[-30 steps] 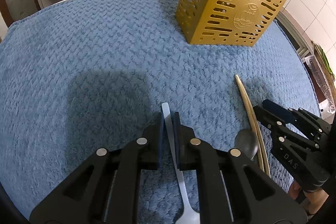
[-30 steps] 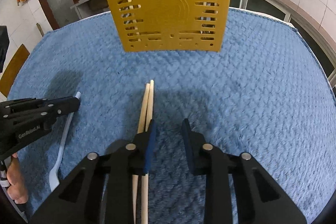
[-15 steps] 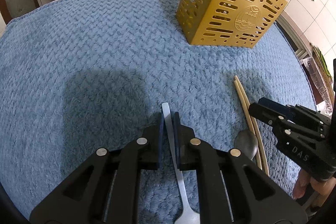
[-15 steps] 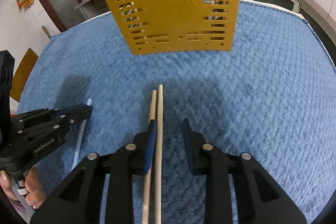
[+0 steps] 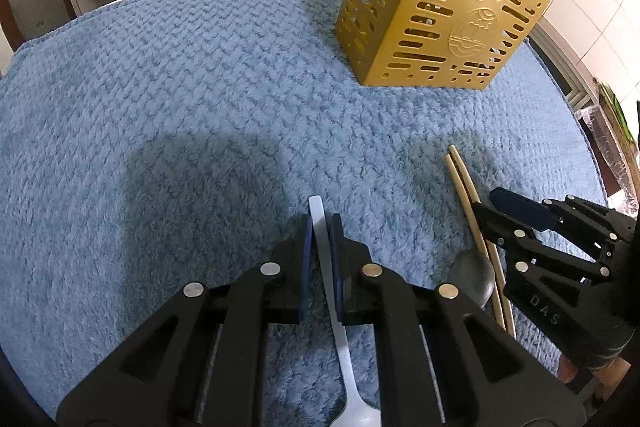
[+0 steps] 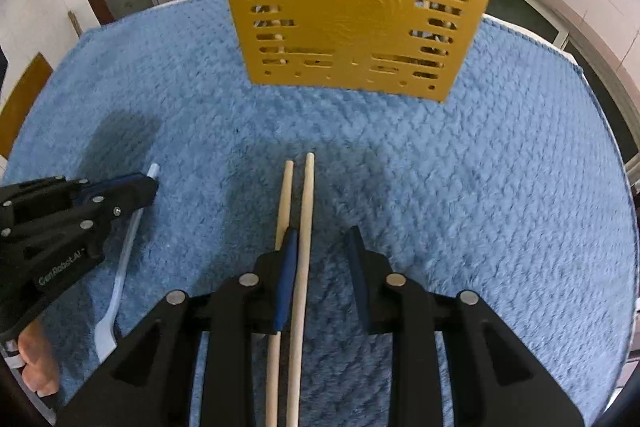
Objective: Organize utensils
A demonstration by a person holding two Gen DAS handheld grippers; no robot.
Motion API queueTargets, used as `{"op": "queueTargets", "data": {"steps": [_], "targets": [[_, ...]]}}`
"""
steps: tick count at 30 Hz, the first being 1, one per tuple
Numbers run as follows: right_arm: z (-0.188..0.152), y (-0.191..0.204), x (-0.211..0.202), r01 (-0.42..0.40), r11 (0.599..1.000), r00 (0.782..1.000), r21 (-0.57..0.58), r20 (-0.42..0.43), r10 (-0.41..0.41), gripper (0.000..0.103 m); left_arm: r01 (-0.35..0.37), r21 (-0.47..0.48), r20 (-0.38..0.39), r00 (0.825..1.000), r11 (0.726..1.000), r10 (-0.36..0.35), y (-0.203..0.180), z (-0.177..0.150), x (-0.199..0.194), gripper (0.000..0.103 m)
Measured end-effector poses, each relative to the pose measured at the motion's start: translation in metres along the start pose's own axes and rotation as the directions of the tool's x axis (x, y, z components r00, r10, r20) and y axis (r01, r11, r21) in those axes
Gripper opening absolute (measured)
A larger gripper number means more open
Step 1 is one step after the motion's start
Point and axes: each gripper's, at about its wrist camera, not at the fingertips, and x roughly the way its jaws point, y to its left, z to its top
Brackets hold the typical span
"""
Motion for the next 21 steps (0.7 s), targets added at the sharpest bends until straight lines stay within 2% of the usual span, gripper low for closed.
{"op": "queueTargets", "data": {"steps": [3, 5, 6, 13, 21], "targets": [[0.01, 0.001, 0.005, -0.005, 1.0, 1.0, -0.004, -0.028, 0.005, 0.023, -0.008, 0.0, -0.006, 1.0, 1.0, 0.008, -0.001, 0.003, 0.001, 0.008], [0.016, 0.004, 0.006, -0.013, 1.0, 0.999, -0.022, -0.044, 0.012, 0.009, -0.01, 0.003, -0.01, 1.0, 1.0, 0.01, -0.001, 0.003, 0.001, 0.008], [0.017, 0.005, 0.006, -0.019, 0.999, 0.999, -0.026, -0.048, 0.018, 0.007, -0.01, 0.005, -0.012, 1.0, 1.0, 0.011, 0.0, 0.004, 0.002, 0.008], [0.012, -0.012, -0.003, -0.081, 0.997, 0.996, 0.009, -0.039, 0.081, 0.006, -0.005, -0.013, -0.044, 0.999, 1.0, 0.005, 0.003, 0.009, 0.004, 0.007], [0.004, -0.056, -0.029, -0.149, 0.984, 0.988, 0.095, 0.055, 0.145, 0.006, -0.003, -0.024, -0.03, 1.0, 1.0, 0.003, -0.001, 0.01, -0.004, 0.007]]}}
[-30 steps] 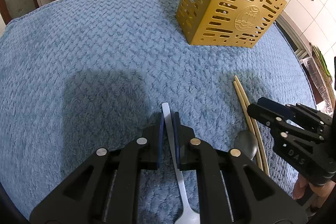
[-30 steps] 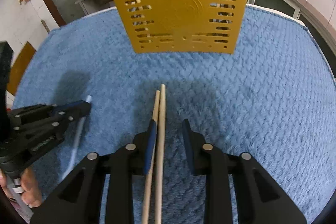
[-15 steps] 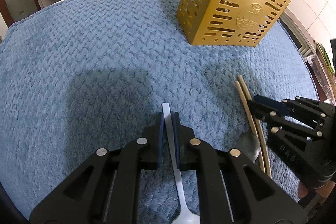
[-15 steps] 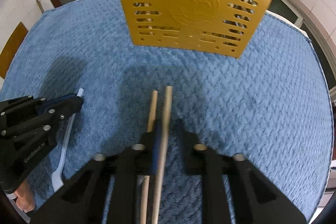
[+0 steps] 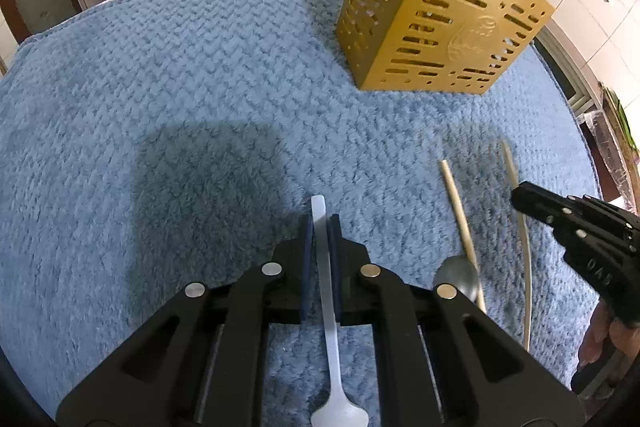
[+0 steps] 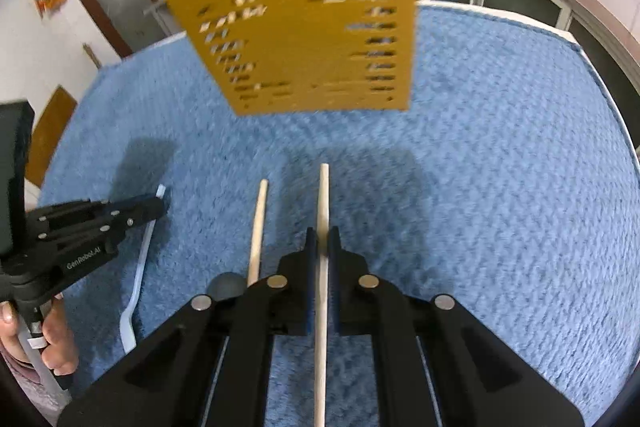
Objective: Organize utensils
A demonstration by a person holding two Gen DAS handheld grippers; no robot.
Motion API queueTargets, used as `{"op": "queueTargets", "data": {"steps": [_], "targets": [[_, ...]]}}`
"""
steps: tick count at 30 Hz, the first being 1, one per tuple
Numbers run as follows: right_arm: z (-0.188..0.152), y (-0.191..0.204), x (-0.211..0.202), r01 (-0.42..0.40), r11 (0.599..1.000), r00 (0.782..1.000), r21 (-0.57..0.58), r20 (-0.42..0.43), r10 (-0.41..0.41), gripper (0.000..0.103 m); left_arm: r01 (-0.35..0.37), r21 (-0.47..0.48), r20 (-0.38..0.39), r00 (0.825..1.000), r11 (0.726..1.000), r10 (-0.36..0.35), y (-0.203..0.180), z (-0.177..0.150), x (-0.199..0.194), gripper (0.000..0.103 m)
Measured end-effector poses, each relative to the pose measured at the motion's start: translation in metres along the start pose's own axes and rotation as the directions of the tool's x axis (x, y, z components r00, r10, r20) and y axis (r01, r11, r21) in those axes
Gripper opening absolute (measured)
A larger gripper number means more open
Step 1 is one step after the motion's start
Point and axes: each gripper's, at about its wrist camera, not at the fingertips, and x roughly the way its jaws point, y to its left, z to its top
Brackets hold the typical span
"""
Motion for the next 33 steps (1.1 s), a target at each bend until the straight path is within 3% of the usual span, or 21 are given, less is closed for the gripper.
{"op": "queueTargets", "data": {"steps": [7, 14, 22, 28, 33], "targets": [[-0.007, -0.023, -0.034, -0.039, 0.998, 0.992, 0.043, 0.123, 0.034, 0.006, 0.005, -0.007, 0.035, 0.999, 1.0, -0.005, 0.0, -0.001, -0.019, 0.006], [-0.019, -0.049, -0.063, -0.088, 0.993, 0.961, 0.076, 0.267, 0.065, 0.006, 0.028, -0.003, 0.127, 0.991, 1.0, -0.028, -0.005, -0.007, -0.055, 0.006], [-0.019, -0.052, -0.081, -0.103, 0.99, 0.916, 0.093, 0.397, 0.058, 0.006, 0.015, 0.053, 0.308, 0.951, 0.998, -0.03, -0.017, -0.004, -0.105, 0.006], [-0.002, -0.048, -0.11, -0.09, 0.994, 0.851, 0.054, 0.523, 0.049, 0.006, 0.032, 0.064, 0.392, 0.918, 0.997, -0.055, -0.022, 0.01, -0.129, 0.006], [0.026, -0.047, -0.134, -0.105, 0.994, 0.8, 0.039, 0.596, 0.061, 0.006, 0.055, 0.072, 0.467, 0.881, 0.996, -0.082, -0.031, 0.031, -0.16, 0.006]]}}
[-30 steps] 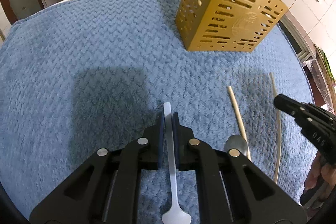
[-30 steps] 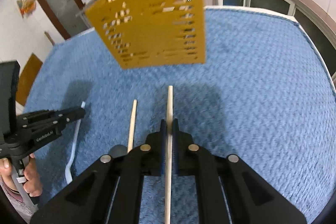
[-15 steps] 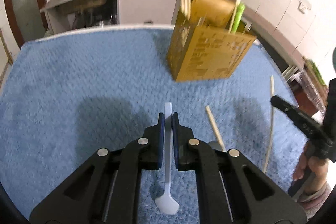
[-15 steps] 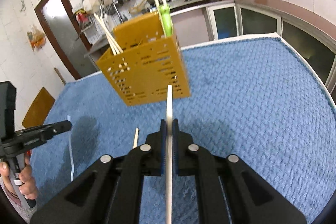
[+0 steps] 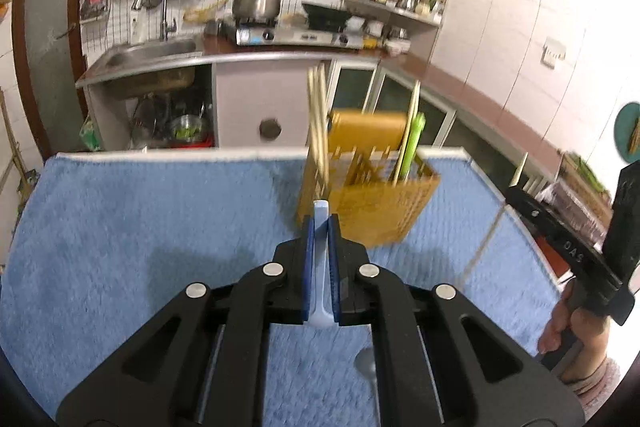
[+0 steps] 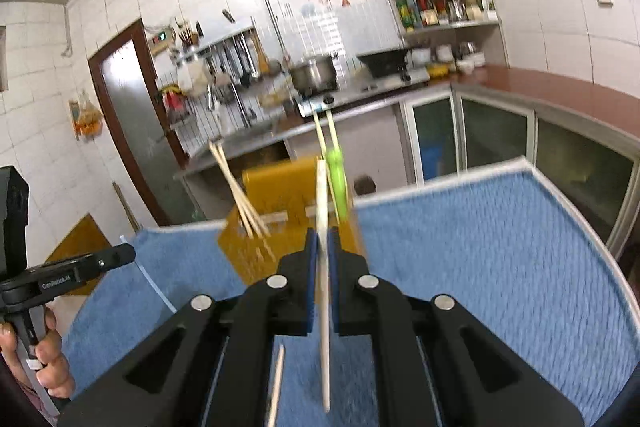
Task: Organize utensils
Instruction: 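Insert the right tool's chopstick into the caddy while the left tool inserts the blue spoon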
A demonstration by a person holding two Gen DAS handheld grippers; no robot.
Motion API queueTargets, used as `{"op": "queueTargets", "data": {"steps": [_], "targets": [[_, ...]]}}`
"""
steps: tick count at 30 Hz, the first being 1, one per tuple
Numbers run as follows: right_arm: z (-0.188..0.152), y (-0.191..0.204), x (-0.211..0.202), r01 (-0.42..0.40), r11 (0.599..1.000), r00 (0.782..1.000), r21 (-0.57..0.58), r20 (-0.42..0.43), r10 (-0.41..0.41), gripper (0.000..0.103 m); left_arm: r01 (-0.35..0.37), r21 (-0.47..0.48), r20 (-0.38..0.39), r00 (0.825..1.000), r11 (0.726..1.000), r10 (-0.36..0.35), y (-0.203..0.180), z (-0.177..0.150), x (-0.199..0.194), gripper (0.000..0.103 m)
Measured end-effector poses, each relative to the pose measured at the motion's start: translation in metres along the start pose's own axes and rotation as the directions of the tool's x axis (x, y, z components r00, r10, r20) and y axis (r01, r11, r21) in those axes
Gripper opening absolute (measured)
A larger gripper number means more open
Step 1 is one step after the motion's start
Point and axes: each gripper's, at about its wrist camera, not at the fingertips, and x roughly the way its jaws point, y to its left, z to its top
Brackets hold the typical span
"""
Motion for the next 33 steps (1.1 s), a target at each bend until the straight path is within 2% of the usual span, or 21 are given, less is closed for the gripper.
{"op": "queueTargets", "data": {"steps": [10, 16, 19, 25, 33], "targets": [[0.093, 0.026, 0.009, -0.01, 0.997, 0.99, -0.074, 0.143, 0.021, 0.006, 0.004, 0.04, 0.134, 0.991, 0.999, -0.009, -0.03, 0.088, -0.019, 0.006], [0.128, 0.038, 0.026, 0.038, 0.991, 0.984, -0.126, 0.176, -0.015, 0.006, -0.023, 0.066, 0.152, 0.988, 0.998, 0.013, -0.043, 0.123, 0.008, 0.006], [0.125, 0.034, 0.044, 0.049, 0.99, 0.988, -0.133, 0.151, -0.028, 0.006, -0.021, 0.066, 0.13, 0.991, 0.998, 0.012, -0.042, 0.121, 0.035, 0.006], [0.091, 0.017, 0.09, 0.063, 0.987, 0.997, -0.145, 0.055, -0.055, 0.006, -0.037, 0.075, 0.062, 0.998, 0.996, 0.033, -0.036, 0.091, 0.098, 0.006], [0.055, 0.004, 0.127, 0.07, 0.985, 0.995, -0.157, -0.057, -0.08, 0.006, -0.035, 0.062, -0.017, 0.999, 0.997, 0.036, -0.018, 0.069, 0.144, 0.006]]}}
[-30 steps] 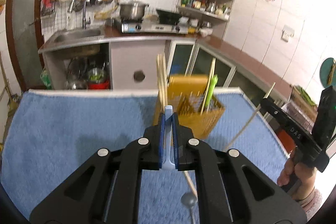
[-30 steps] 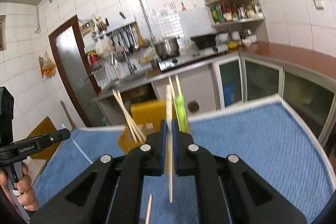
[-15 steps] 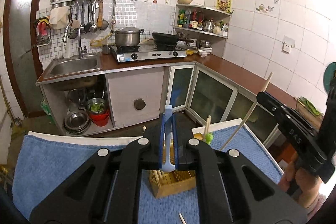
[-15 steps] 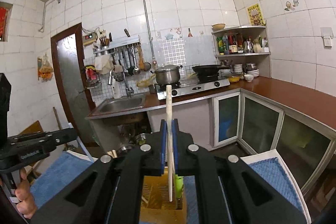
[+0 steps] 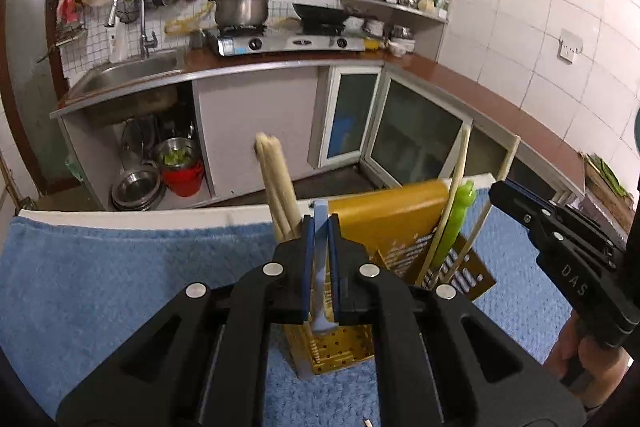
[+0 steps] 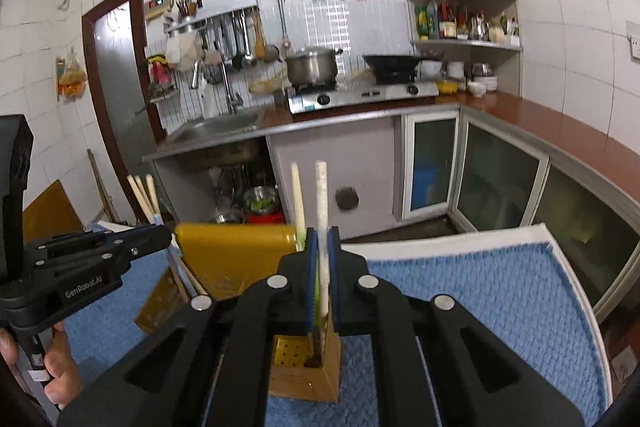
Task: Organize utensils
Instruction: 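Insert the right tool's chopstick into the caddy while the left tool inserts the blue spoon, then close the left tool on the dark grey spoon while the right tool grasps a chopstick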
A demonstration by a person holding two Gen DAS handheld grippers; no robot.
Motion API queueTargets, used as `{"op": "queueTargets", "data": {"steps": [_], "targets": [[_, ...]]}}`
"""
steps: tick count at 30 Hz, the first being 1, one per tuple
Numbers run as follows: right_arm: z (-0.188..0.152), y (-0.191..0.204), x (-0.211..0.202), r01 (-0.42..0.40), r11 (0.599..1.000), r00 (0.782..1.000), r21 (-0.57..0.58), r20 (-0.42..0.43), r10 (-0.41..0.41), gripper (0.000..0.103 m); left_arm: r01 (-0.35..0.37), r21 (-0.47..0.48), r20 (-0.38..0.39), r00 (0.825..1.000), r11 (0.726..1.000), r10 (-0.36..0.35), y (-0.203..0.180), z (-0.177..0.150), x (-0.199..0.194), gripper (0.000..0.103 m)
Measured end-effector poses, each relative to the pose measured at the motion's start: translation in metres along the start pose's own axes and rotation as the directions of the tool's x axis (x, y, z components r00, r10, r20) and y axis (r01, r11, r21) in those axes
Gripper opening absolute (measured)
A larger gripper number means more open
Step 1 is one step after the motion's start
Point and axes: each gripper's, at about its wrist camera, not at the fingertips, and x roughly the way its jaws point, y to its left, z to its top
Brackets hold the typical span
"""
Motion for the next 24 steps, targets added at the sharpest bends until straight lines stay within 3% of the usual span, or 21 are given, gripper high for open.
{"op": "queueTargets", "data": {"steps": [7, 9, 10, 11, 13, 15, 18, 20, 24], "targets": [[-0.015, -0.001, 0.006, -0.035, 0.999, 0.998, 0.021, -0.056, 0.036, 0.007, 0.015, -0.008, -0.042, 0.999, 1.0, -0.015, -0.001, -0.014, 0.007, 0.012], [-0.016, -0.001, 0.001, -0.036, 0.999, 0.998, 0.028, -0.058, 0.038, 0.008, 0.023, -0.025, -0.039, 0.999, 0.999, -0.024, 0.002, -0.014, -0.001, 0.024], [-0.016, -0.001, -0.003, -0.033, 0.999, 0.998, 0.031, -0.058, 0.035, 0.01, 0.015, -0.027, -0.028, 0.999, 1.0, -0.016, 0.003, -0.014, -0.007, 0.038], [-0.015, -0.001, -0.01, -0.033, 0.999, 0.998, 0.035, -0.053, 0.034, 0.021, 0.006, -0.027, -0.006, 1.0, 1.0, -0.006, 0.004, -0.014, -0.017, 0.051], [-0.014, 0.0, -0.021, -0.018, 0.999, 0.999, 0.038, -0.041, 0.02, 0.044, -0.004, -0.026, 0.014, 1.0, 1.0, 0.004, 0.005, -0.013, -0.031, 0.063], [-0.013, 0.001, -0.032, -0.008, 0.999, 0.999, 0.038, -0.031, 0.009, 0.045, 0.005, -0.038, 0.017, 1.0, 0.999, -0.005, 0.008, -0.014, -0.046, 0.067], [-0.015, 0.001, -0.049, 0.013, 0.998, 0.999, 0.055, -0.036, -0.011, 0.045, -0.007, -0.053, 0.014, 1.0, 0.999, 0.008, 0.015, -0.018, -0.064, 0.081], [-0.019, 0.002, -0.06, 0.025, 0.998, 0.999, 0.055, -0.04, -0.022, 0.053, -0.013, -0.054, 0.017, 1.0, 0.998, 0.014, 0.018, -0.024, -0.076, 0.09], [-0.034, 0.004, -0.081, 0.072, 0.997, 0.997, 0.036, -0.044, -0.07, 0.065, -0.016, -0.058, 0.011, 1.0, 0.998, 0.017, 0.026, -0.047, -0.096, 0.096]]}}
